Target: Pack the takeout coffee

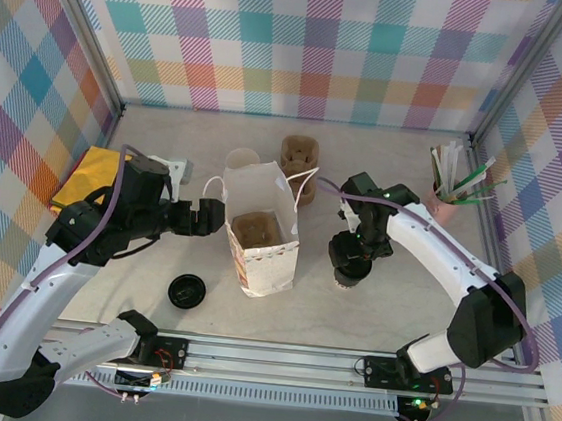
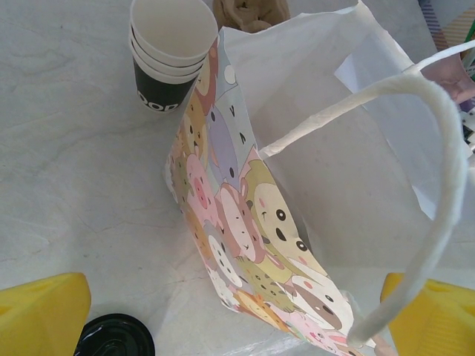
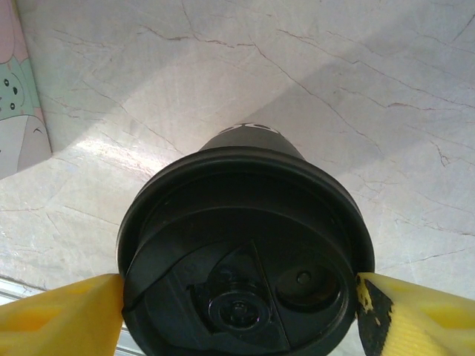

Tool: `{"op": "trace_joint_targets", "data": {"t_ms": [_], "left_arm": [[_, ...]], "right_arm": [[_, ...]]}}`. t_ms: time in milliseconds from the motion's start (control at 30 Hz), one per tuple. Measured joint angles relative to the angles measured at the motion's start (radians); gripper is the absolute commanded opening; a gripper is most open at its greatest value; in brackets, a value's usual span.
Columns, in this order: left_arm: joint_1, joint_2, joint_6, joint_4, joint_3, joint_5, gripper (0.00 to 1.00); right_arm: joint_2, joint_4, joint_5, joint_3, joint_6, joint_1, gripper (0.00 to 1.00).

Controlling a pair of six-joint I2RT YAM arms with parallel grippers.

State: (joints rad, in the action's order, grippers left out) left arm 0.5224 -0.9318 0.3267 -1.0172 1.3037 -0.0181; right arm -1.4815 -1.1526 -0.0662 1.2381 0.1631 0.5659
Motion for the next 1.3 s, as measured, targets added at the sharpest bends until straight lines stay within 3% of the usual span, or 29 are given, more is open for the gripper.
{"op": "trace_joint_targets", "data": {"t_ms": [467,933,1300], "left_arm": [[0.000,0.004,-0.003,0.001,0.000,0.000,1.00],[0.000,0.034,-0.003,0.016,-0.043,0.000,1.00],[0.000,0.072,-0.003,0.029,-0.063,0.000,1.00]], "right_arm": [[-0.023,-0.002,-0.024,0.002,0.037,0.024,0.71],[-0.023,-0.008,-0.012,0.005,0.377,0.024,0.73],[-0.023,-0.035,-0.016,0.041,0.476,0.029,0.86]]}}
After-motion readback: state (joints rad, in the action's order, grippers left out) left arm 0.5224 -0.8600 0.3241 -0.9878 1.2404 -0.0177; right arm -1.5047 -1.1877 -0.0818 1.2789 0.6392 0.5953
